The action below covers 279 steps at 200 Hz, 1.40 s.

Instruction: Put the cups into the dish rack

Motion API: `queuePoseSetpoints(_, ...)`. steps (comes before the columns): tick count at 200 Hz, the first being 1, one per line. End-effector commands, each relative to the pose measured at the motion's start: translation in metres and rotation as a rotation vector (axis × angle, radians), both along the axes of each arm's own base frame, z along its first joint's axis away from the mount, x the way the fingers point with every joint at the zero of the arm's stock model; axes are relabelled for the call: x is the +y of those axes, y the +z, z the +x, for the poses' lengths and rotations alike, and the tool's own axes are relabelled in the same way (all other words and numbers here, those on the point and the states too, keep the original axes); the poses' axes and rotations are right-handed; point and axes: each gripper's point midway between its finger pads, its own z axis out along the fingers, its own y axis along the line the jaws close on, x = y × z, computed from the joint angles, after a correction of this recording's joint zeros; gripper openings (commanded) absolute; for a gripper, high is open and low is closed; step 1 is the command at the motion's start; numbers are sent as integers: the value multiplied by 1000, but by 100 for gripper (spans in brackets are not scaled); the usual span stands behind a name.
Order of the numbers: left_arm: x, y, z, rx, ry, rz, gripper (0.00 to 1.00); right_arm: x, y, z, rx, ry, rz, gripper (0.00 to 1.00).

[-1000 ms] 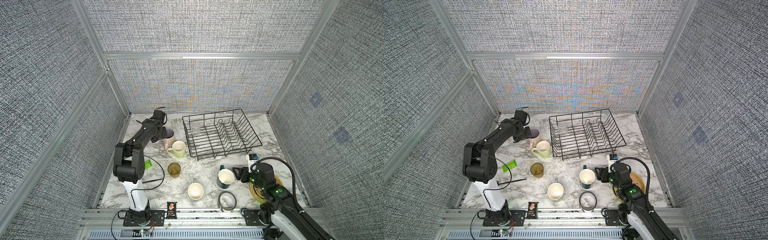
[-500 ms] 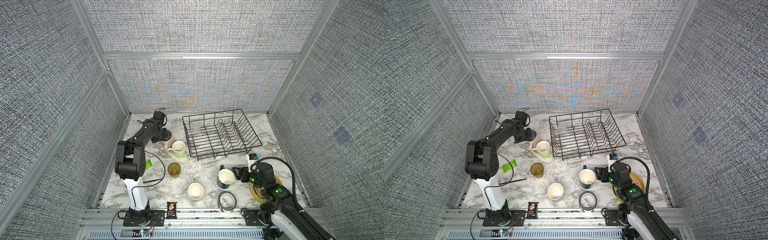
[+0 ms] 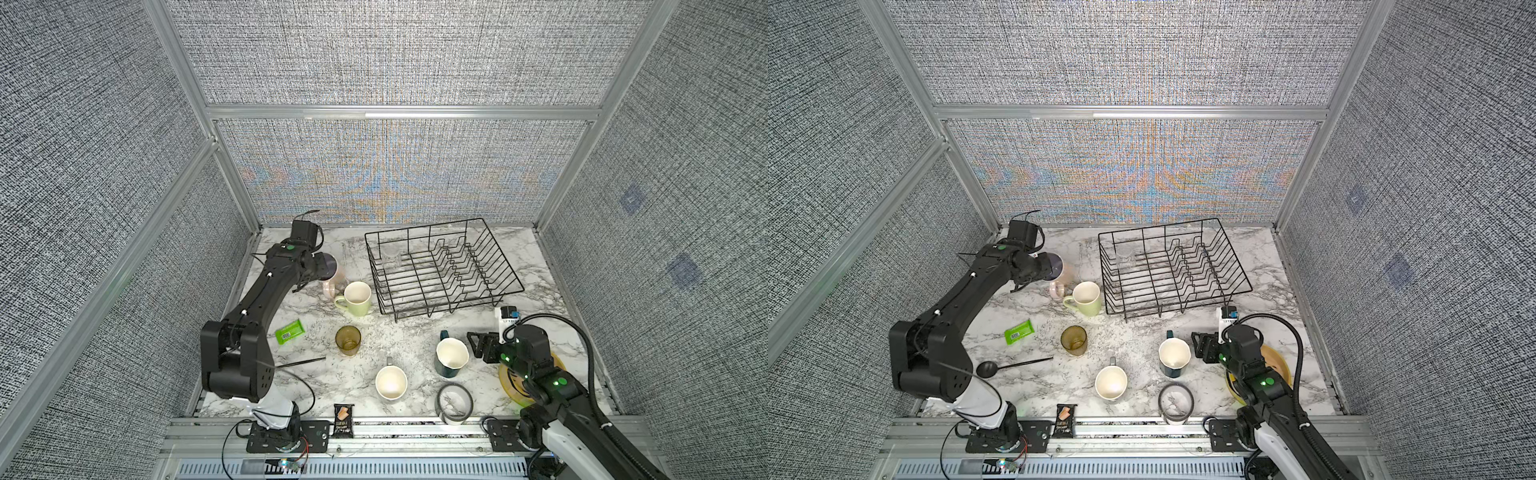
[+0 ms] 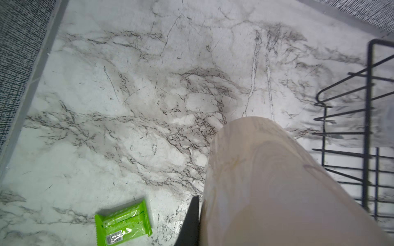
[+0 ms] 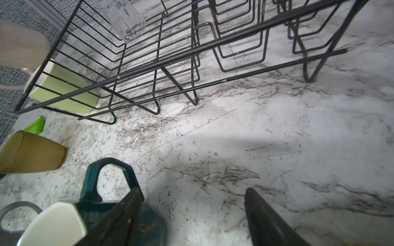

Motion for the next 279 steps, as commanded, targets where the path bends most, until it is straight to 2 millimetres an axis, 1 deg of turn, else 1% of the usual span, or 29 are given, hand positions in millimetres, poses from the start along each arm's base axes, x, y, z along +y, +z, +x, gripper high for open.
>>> queuePoseSetpoints(1, -13, 31, -2, -104, -30, -96, 0, -5, 16, 3, -42, -3, -41, 77)
queuePoseSetpoints(11, -20, 42, -7, -136, -52, -142, 0, -4, 26, 3, -60, 8, -45, 77)
queuePoseSetpoints(23, -33, 56, -12, -180, -105, -215, 0, 1, 38, 2, -78, 45, -47, 77)
queuePoseSetpoints(38, -61, 75, -16, -233, -228, -345, 0, 15, 60, -3, -105, 138, -21, 77)
queuePoseSetpoints(59, -100, 97, -26, -236, -368, -566, 0, 33, 90, -10, -121, 229, 52, 77)
queuePoseSetpoints(73, -119, 107, -34, -225, -434, -679, 0, 44, 108, -13, -124, 271, 126, 77)
queuePoseSetpoints(98, -142, 122, -47, -221, -504, -772, 0, 65, 136, -17, -117, 335, 312, 77)
queuePoseSetpoints(125, -158, 135, -63, -233, -552, -825, 0, 83, 155, -18, -93, 381, 522, 77)
queuePoseSetpoints(135, -167, 140, -69, -238, -578, -868, 0, 90, 167, -20, -114, 422, 592, 77)
queuePoseSetpoints(148, -180, 145, -76, -232, -614, -932, 0, 100, 182, -25, -137, 500, 682, 77)
queuePoseSetpoints(155, -187, 147, -80, -227, -634, -958, 0, 105, 194, -30, -174, 562, 720, 77)
queuePoseSetpoints(161, -193, 148, -83, -222, -650, -972, 0, 108, 203, -35, -202, 610, 744, 77)
queuePoseSetpoints(175, -206, 148, -90, -208, -682, -993, 0, 112, 216, -43, -239, 665, 773, 77)
queuePoseSetpoints(180, -210, 150, -92, -205, -695, -1003, 0, 116, 211, -39, -217, 672, 771, 77)
queuePoseSetpoints(202, -231, 157, -104, -186, -762, -1077, 0, 126, 213, -44, -212, 715, 761, 77)
queuePoseSetpoints(225, -245, 166, -112, -186, -806, -1128, 0, 133, 212, -42, -208, 720, 776, 77)
queuePoseSetpoints(239, -252, 165, -115, -175, -812, -1144, 0, 135, 214, -41, -247, 724, 795, 75)
queuePoseSetpoints(250, -257, 162, -117, -162, -812, -1154, 0, 136, 216, -40, -243, 712, 838, 75)
queuePoseSetpoints(279, -268, 158, -124, -145, -827, -1147, 0, 141, 218, -31, -244, 685, 876, 74)
